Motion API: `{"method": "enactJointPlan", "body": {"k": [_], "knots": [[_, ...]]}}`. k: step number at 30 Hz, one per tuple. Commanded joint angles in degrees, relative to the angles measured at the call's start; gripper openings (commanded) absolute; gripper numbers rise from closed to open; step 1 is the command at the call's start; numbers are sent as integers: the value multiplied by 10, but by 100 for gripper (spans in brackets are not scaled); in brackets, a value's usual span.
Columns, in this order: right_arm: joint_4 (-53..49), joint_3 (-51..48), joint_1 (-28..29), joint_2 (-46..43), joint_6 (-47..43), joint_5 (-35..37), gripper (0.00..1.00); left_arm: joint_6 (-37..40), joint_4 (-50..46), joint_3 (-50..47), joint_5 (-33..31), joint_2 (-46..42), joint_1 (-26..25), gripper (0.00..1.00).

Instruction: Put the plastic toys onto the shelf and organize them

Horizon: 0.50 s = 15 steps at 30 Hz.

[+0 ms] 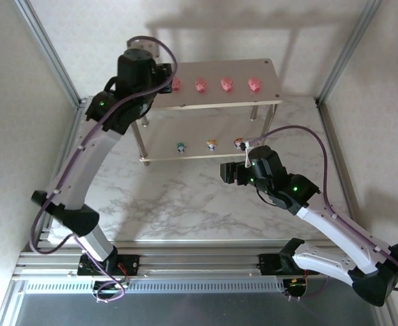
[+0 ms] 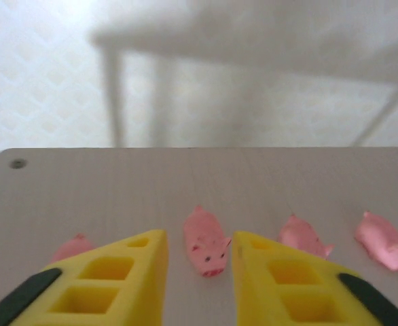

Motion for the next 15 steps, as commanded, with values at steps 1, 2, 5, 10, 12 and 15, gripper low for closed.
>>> {"method": "enactJointPlan", "body": {"k": [1,2,5,10,12,15], "knots": [[-3,5,-3,-3,-2,11,84,-2,-25,-51,-42,-58,1,23],[-2,5,-3,-3,-2,11,84,-6,-31,-76,-49,-78,0,22],[0,7,-3,-1,-3,11,84,-20,-36,-148,-49,-138,0,17],[5,10,-2,3,-1,8,84,-32,-57,-205,-54,-186,1,16],[8,9,-3,3,2,5,84,-31,-63,-209,-54,-188,3,15],[14,6,-3,1,6,0,83,-27,-64,-208,-43,-179,6,14]]}}
